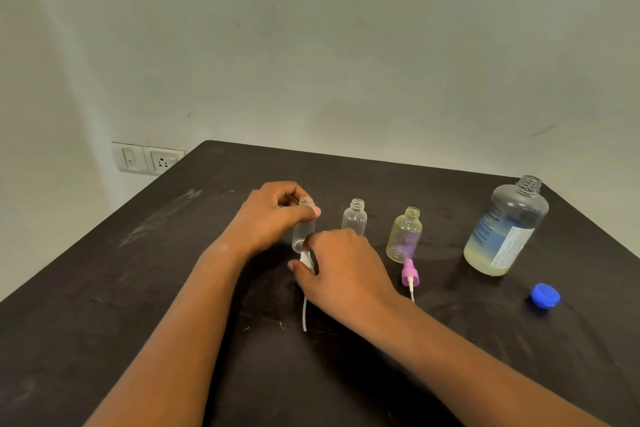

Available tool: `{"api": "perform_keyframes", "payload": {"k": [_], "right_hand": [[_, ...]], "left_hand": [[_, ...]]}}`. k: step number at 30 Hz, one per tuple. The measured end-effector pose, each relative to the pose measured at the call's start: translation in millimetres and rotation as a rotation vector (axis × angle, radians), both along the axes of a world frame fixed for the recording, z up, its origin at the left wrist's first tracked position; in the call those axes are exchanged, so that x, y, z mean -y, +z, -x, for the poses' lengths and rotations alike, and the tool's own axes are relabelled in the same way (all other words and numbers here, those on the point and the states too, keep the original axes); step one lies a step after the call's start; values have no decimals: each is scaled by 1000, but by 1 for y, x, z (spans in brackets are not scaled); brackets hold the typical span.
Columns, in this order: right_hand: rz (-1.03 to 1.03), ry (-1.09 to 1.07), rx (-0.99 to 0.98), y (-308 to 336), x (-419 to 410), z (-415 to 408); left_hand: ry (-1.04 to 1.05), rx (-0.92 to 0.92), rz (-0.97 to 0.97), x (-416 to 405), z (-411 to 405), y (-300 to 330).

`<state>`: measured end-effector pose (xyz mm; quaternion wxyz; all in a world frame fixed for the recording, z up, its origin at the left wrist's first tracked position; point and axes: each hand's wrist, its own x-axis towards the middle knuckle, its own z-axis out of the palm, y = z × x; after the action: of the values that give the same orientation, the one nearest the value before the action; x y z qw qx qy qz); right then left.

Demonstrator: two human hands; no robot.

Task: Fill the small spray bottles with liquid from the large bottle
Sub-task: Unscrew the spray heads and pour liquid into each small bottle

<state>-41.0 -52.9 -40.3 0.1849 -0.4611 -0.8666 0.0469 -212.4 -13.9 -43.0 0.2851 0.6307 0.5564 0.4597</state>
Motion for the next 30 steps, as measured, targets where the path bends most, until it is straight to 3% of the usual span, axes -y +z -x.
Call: {"api": "perform_keyframes", "payload": {"k": [9, 18, 30], "right_hand": [[-93, 5, 5, 4, 2, -5], [-197, 64, -136, 4, 3, -31], [-612, 100, -391, 7, -9, -97]], "left_hand": [[-9, -32, -4, 2, 0, 1], [63, -132, -59, 7, -8, 2], [281, -155, -422, 25, -40, 13]]}}
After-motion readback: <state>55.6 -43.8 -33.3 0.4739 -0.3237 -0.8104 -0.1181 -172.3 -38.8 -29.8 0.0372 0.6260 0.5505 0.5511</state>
